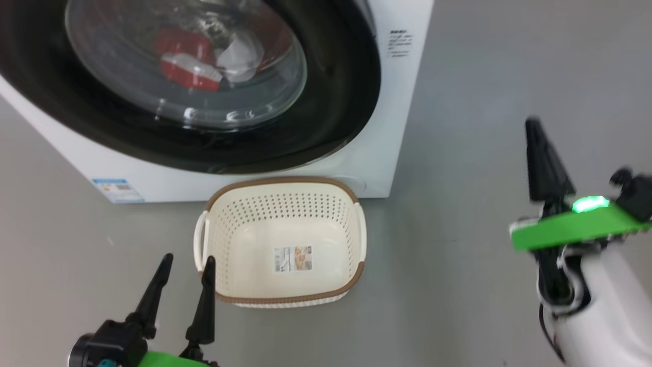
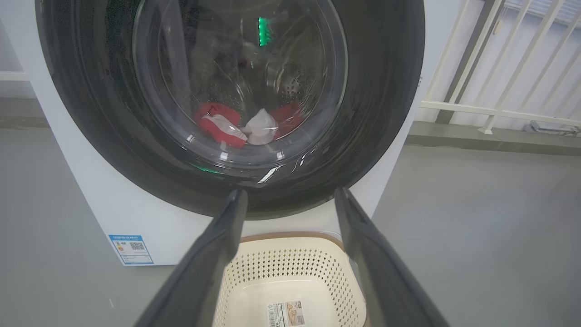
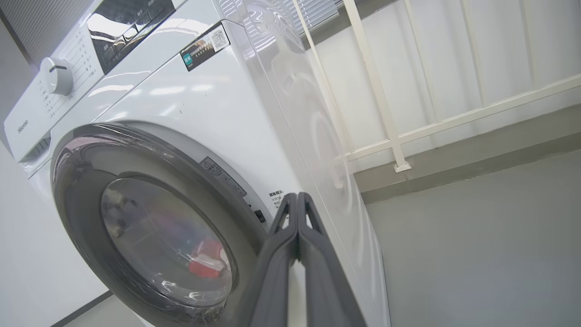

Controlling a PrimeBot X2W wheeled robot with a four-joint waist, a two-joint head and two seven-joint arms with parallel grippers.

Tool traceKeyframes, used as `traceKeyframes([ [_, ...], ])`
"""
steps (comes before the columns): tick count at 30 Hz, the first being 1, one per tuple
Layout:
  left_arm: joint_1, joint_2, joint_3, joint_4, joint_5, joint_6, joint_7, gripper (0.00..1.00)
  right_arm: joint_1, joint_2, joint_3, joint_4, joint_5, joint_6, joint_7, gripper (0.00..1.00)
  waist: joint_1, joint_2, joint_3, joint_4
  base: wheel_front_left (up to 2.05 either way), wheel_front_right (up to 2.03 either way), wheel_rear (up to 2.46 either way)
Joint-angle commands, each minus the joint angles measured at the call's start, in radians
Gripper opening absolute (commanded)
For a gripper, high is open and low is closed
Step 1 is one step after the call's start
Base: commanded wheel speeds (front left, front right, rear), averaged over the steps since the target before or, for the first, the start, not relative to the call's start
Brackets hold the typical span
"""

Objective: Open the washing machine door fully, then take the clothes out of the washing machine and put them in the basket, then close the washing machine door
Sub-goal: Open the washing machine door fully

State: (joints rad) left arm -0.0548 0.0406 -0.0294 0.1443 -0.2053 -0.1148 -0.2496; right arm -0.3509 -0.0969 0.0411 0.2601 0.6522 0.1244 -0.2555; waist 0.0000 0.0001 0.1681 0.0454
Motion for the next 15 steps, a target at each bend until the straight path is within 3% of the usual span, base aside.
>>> traceKeyframes([
  [1, -0.03, 0.01, 0.027, -0.029, -0.007, -0.005, -0.012, 1.0, -0.047, -0.006, 0.023, -0.021, 0.021, 0.006, -0.006, 0.0, 0.0, -0.0001, 0.034, 0.033, 0.0, 0.0, 0.0],
  [7, -0.056, 0.01, -0.008, -0.022, -0.038, -0.004, -0.012, 1.0, -0.202, -0.071, 0.096, 0.033, 0.131, 0.006, -0.006, 0.0, 0.0, -0.0001, 0.078, 0.079, 0.0, 0.0, 0.0],
  [15, -0.08, 0.01, -0.074, -0.015, -0.072, 0.006, -0.012, 1.0, -0.38, -0.161, 0.192, 0.103, 0.41, 0.006, 0.08, 0.0, 0.0, -0.0001, 0.112, 0.133, 0.0, 0.0, 0.0],
])
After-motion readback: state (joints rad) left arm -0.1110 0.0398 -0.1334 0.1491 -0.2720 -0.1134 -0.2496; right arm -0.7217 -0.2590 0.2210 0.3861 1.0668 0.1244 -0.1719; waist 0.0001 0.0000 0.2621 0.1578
